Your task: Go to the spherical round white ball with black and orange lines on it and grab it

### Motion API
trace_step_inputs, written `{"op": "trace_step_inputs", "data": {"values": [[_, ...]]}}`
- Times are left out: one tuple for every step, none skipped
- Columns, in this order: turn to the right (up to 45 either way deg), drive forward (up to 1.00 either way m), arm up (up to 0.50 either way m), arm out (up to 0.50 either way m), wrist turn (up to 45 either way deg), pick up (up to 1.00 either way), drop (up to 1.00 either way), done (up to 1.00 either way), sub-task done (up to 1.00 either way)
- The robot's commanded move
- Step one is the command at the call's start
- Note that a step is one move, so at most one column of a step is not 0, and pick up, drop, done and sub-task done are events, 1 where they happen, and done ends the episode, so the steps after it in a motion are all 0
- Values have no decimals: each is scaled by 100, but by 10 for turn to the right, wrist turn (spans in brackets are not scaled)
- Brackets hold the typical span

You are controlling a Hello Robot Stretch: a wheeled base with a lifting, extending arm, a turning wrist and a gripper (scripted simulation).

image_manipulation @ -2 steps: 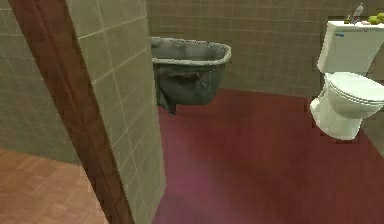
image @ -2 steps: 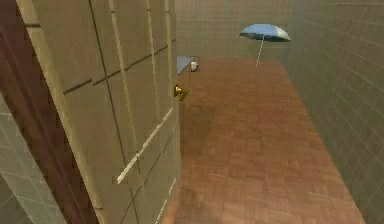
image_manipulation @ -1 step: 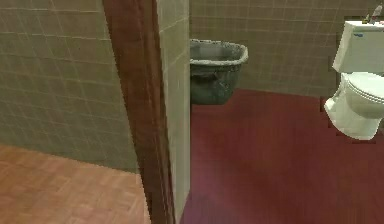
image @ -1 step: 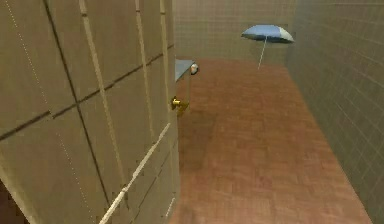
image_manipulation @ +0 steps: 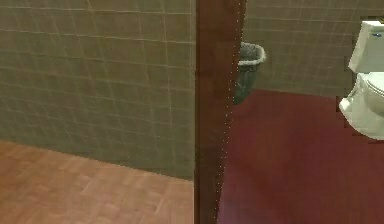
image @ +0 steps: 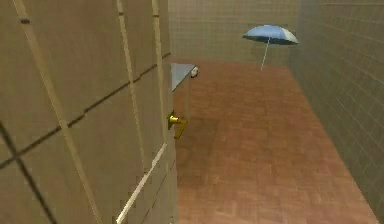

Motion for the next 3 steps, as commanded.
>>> {"op": "trace_step_inputs", "data": {"values": [[180, 0, 0, 0, 0, 0, 0, 0, 0], [0, 100, 0, 0, 0, 0, 0, 0, 0], [210, 0, 0, 0, 0, 0, 0, 0, 0]]}}
